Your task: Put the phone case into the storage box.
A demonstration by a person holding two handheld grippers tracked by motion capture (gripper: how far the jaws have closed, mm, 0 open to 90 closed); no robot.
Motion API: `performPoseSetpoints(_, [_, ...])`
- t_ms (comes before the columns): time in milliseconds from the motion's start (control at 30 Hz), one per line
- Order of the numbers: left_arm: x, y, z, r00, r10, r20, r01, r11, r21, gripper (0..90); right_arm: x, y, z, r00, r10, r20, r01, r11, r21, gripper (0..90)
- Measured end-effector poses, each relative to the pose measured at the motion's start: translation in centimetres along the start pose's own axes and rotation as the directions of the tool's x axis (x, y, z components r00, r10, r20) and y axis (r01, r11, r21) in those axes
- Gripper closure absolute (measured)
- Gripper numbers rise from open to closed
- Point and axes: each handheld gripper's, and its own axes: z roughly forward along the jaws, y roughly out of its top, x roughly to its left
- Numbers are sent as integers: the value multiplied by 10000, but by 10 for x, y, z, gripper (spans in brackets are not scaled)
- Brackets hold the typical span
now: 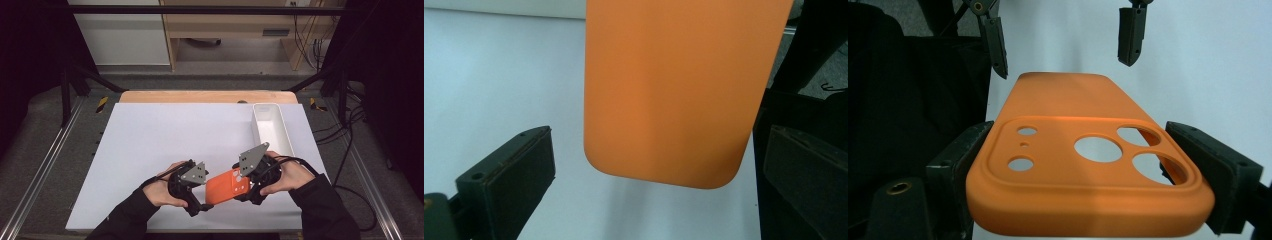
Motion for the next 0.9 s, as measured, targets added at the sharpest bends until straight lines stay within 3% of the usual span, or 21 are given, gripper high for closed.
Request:
performPoseSetpoints(400, [-3, 7, 8, 9997, 201, 157, -212, 9974, 690, 0, -1, 7, 7, 9997, -71, -238, 85, 9981, 603, 162])
performPoseSetpoints(900, [-3, 16, 15, 9993, 300, 237, -328, 9909, 1305, 0, -2, 14, 9, 9995, -131, -272, 156, 9958, 905, 162])
